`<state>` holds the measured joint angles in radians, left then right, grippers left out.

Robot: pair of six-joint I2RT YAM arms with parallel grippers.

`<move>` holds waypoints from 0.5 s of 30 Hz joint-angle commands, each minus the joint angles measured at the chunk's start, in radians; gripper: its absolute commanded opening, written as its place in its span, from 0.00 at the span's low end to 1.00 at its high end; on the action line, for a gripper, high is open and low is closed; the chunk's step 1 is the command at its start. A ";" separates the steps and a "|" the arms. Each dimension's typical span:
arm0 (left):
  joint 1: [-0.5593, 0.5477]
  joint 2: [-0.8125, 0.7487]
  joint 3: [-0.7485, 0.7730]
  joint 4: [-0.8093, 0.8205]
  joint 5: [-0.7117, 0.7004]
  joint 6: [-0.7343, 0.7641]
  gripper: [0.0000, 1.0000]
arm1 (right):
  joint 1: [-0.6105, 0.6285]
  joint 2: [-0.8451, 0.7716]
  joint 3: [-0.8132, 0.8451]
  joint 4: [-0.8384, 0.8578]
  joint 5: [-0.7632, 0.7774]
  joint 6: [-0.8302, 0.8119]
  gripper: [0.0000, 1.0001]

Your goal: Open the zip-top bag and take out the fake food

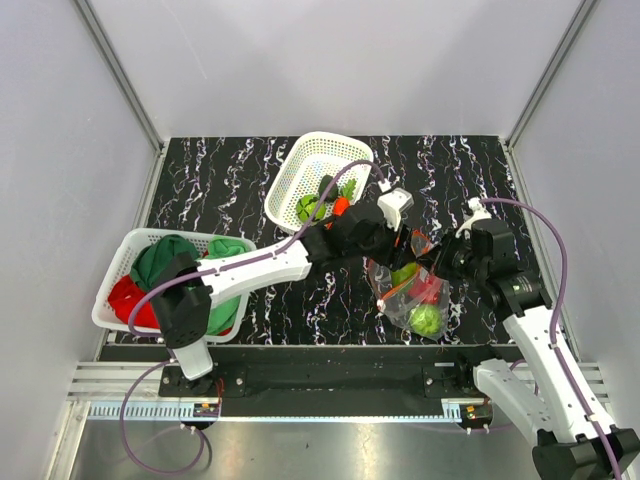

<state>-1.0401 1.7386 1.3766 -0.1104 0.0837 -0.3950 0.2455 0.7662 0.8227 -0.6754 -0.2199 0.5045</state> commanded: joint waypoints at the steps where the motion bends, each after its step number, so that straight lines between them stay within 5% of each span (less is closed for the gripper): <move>1: 0.015 -0.056 0.064 0.074 -0.076 0.100 0.00 | 0.006 -0.002 0.020 0.008 -0.003 -0.018 0.00; 6: 0.107 -0.120 0.062 0.107 -0.082 0.070 0.00 | 0.006 0.001 0.016 -0.004 0.040 -0.014 0.00; 15: 0.440 -0.071 0.105 0.181 -0.131 -0.142 0.00 | 0.006 0.016 0.026 -0.009 0.053 -0.021 0.00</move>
<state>-0.7097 1.6596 1.4292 -0.0330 0.0250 -0.4191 0.2470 0.7860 0.8227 -0.6914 -0.1940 0.5014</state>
